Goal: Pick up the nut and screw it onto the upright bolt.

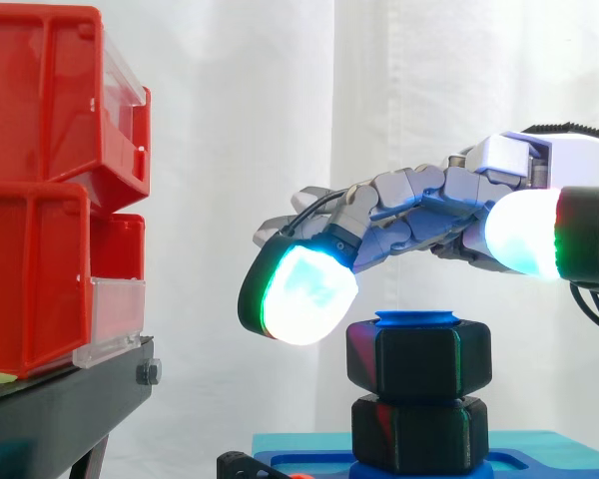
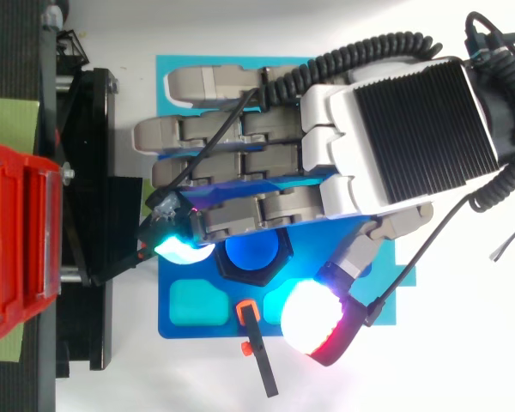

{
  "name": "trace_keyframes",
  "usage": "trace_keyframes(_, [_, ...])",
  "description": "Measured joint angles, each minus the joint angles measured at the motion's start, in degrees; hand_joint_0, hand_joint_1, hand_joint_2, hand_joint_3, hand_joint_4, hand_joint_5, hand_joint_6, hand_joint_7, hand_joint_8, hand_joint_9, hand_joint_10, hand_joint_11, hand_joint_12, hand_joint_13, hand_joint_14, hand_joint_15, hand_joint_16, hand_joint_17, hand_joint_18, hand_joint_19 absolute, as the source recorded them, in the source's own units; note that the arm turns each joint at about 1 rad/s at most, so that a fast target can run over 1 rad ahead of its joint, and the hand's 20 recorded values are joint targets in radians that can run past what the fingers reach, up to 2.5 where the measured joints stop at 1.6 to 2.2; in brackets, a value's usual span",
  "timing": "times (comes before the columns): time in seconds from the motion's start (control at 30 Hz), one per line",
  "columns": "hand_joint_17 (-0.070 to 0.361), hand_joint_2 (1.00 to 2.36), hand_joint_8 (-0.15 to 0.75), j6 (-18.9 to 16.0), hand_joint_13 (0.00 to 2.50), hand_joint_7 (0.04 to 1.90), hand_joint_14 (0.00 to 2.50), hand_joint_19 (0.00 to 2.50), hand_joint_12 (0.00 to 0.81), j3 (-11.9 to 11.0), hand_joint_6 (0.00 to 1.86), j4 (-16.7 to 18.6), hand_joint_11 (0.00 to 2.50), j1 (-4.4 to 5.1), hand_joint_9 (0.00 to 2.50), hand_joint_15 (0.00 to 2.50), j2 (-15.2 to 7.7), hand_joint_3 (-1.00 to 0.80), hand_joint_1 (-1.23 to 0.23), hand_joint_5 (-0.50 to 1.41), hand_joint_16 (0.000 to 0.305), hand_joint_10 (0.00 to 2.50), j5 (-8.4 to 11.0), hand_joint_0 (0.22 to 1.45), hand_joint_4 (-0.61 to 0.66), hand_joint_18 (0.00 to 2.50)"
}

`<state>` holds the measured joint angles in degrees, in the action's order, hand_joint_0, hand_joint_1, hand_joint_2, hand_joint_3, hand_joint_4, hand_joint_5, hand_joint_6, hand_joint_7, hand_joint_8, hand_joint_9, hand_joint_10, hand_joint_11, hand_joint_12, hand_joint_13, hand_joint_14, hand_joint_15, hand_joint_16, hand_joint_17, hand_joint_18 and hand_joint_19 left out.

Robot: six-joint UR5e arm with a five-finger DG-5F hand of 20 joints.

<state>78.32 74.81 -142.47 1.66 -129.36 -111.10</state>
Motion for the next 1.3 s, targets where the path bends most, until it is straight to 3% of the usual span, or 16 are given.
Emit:
trace_keyframes(0.57, [0.078, 1.00, 0.241, 0.17, 0.12, 0.91, 0.00, 0.00, 0.295, 0.04, 0.50, -1.70, 0.00, -0.57, 0.40, 0.00, -0.03, -0.50, -0.17, -0.13, 0.035, 0.00, -0.24, 0.47, 0.25, 0.00])
trace_keyframes(0.97, [0.070, 1.00, 0.256, 0.17, 0.19, 1.20, 0.00, 0.00, 0.278, 0.03, 0.50, -1.59, 0.00, -1.35, 0.47, 0.00, -0.02, -0.50, -0.19, -0.10, 0.031, 0.00, -0.33, 0.48, 0.22, 0.00])
trace_keyframes(1.3, [0.059, 1.00, 0.267, 0.25, 0.29, 1.40, 0.00, 0.00, 0.258, 0.01, 0.50, -0.63, 0.00, -2.57, 0.60, 0.00, -0.01, -0.50, -0.22, -0.06, 0.026, 0.00, -1.23, 0.50, 0.21, 0.00])
